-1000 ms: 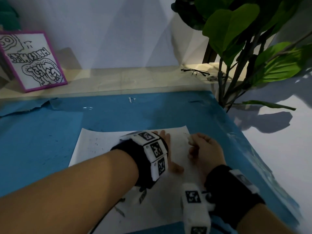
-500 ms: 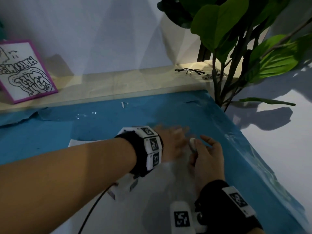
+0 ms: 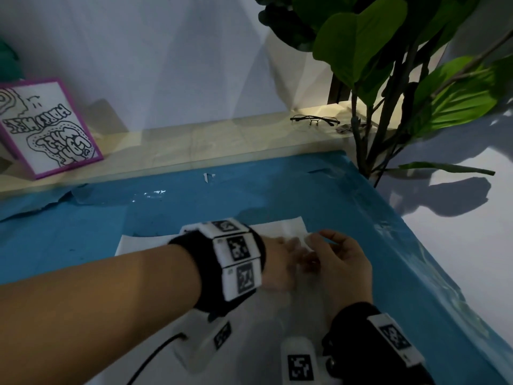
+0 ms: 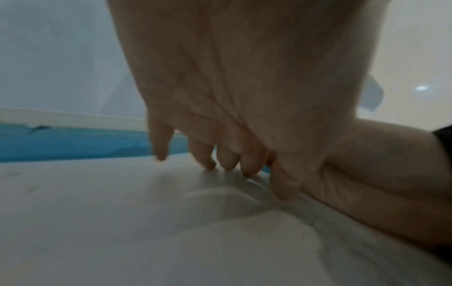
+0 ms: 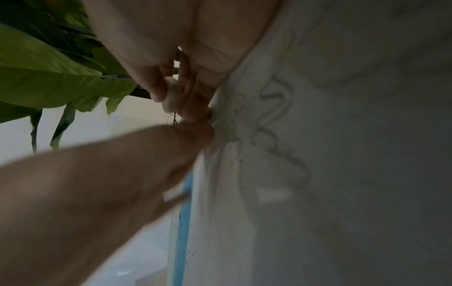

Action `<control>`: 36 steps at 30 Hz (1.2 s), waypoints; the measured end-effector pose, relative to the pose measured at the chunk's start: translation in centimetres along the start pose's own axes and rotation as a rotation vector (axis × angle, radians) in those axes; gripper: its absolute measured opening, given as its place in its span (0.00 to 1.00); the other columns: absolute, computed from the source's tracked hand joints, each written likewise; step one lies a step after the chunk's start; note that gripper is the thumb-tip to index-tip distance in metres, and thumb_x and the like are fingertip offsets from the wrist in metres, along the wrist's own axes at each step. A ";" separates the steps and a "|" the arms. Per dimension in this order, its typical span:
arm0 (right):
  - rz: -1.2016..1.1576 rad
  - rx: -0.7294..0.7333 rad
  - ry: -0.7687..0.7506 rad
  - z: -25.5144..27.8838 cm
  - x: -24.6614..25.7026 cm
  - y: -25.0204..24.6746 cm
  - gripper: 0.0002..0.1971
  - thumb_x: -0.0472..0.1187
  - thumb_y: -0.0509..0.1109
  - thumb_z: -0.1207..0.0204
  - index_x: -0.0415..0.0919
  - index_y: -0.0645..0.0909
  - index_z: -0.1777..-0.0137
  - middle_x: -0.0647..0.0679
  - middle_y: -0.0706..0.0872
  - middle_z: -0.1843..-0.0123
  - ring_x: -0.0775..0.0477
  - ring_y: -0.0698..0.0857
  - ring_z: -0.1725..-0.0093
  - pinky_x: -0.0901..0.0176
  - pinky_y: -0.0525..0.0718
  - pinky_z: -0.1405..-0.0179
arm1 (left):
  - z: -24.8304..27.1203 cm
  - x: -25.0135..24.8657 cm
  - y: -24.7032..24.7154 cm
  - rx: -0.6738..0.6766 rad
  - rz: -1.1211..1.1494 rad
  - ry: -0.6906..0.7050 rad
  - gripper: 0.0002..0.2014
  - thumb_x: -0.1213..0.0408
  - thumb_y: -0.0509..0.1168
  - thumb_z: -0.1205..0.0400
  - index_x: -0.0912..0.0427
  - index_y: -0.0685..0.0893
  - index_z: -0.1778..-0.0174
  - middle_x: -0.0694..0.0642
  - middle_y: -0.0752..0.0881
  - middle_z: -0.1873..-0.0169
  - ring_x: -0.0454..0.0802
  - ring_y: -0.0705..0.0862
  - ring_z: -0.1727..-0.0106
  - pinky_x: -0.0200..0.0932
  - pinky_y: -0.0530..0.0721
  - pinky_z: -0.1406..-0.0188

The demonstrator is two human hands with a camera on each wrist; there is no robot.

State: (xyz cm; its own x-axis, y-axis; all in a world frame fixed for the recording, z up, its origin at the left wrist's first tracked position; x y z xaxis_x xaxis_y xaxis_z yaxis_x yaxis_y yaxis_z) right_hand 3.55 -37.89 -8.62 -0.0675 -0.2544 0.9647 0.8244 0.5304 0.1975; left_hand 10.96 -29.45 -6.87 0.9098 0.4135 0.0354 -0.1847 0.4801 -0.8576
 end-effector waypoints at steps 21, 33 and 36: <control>1.293 0.624 -0.208 -3.3 3.5 6.4 0.06 0.40 0.79 0.34 0.44 0.91 0.57 0.50 0.90 0.54 0.59 0.82 0.62 0.77 0.75 0.71 | -0.7 3.2 4.3 -0.018 0.285 -0.253 0.66 0.25 0.66 0.37 0.51 0.30 0.18 0.56 0.33 0.17 0.65 0.36 0.18 0.67 0.46 0.20; 1.440 0.727 -0.232 -3.8 3.1 7.5 0.04 0.40 0.79 0.35 0.46 0.90 0.60 0.55 0.88 0.62 0.61 0.82 0.64 0.70 0.78 0.68 | -1.8 3.5 5.3 -0.047 0.310 -0.246 0.67 0.22 0.63 0.39 0.51 0.28 0.19 0.54 0.31 0.18 0.64 0.33 0.18 0.70 0.48 0.22; 1.494 0.624 -0.280 -5.5 4.3 7.3 0.06 0.42 0.78 0.34 0.44 0.90 0.58 0.50 0.91 0.53 0.52 0.86 0.54 0.59 0.86 0.56 | -1.4 3.3 5.0 -0.043 0.293 -0.273 0.65 0.25 0.64 0.35 0.53 0.28 0.19 0.55 0.31 0.18 0.67 0.35 0.18 0.72 0.51 0.23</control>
State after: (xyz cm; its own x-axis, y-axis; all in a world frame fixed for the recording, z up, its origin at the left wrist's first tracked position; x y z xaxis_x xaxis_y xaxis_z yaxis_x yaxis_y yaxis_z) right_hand 12.34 -39.60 -4.03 0.3815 0.8600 0.3389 -0.0876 0.3986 -0.9129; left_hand 13.59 -26.78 -11.82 0.6880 0.7209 -0.0840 -0.4010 0.2811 -0.8719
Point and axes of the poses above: each hand's wrist, its own z-axis away from the middle knuckle, its own y-axis out of the palm, x = y × z, the point moved 8 cm from there along -z, towards the middle knuckle
